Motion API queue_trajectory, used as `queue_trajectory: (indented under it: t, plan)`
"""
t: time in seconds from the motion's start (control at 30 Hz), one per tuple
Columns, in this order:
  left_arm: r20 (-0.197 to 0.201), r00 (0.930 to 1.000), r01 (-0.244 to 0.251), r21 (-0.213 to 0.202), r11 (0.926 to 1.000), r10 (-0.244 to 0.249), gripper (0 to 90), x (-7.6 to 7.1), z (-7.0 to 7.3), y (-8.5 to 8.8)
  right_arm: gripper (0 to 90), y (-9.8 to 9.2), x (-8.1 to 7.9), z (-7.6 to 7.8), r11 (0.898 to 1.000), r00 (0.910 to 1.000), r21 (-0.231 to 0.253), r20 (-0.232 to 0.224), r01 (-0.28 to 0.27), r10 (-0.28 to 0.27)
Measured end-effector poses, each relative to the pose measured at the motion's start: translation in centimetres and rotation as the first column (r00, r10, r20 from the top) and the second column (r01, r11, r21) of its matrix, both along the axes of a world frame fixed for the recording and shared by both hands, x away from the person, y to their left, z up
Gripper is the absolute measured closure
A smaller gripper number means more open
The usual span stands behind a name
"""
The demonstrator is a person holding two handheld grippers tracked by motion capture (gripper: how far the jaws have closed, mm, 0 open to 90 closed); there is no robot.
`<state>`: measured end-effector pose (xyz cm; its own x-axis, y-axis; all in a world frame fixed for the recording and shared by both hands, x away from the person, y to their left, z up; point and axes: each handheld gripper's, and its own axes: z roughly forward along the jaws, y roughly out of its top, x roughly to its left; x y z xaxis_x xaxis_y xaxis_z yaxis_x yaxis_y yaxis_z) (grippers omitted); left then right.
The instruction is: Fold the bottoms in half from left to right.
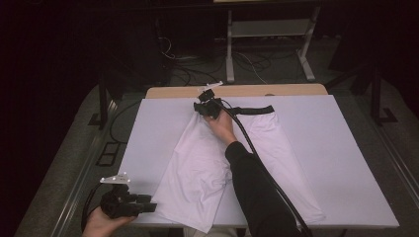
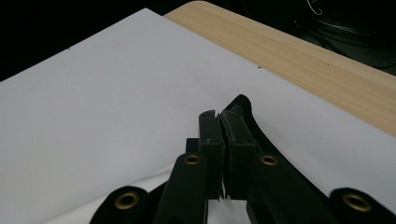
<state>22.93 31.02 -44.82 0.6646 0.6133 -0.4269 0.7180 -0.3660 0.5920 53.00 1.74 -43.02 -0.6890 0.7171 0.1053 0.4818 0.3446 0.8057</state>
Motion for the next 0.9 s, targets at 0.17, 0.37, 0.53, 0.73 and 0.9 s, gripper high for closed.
queue_trajectory:
  t: [0.17,0.37,0.53,0.73,0.9]
  plan:
    - [0.001,0.9998,0.019,0.019,0.9996,-0.019,68.7,0.1,-0.3,-0.3,86.5,0.0,0.0,0.0,1.0,1.0,0.002,-0.001,0.0,0.0]
    - [0.002,0.9998,0.019,0.019,0.9996,-0.019,86.2,0.3,-0.3,-0.4,86.5,-0.2,-0.1,0.1,1.0,1.0,0.01,0.0,-0.002,0.002]
    - [0.031,0.9976,0.062,0.017,0.9979,-0.063,87.6,0.1,0.4,-1.1,86.5,-0.6,-0.1,0.3,1.0,1.0,0.015,0.0,-0.004,0.004]
    - [0.084,0.9894,0.118,0.006,0.993,-0.118,87.6,-0.2,1.7,-3.0,86.5,-1.0,-0.1,0.8,1.0,1.0,0.018,0.003,-0.002,0.002]
    - [0.133,0.9792,0.155,0.002,0.988,-0.153,87.6,-0.3,2.7,-4.5,86.5,-1.5,-0.1,1.3,1.0,1.0,0.015,0.005,-0.005,0.004]
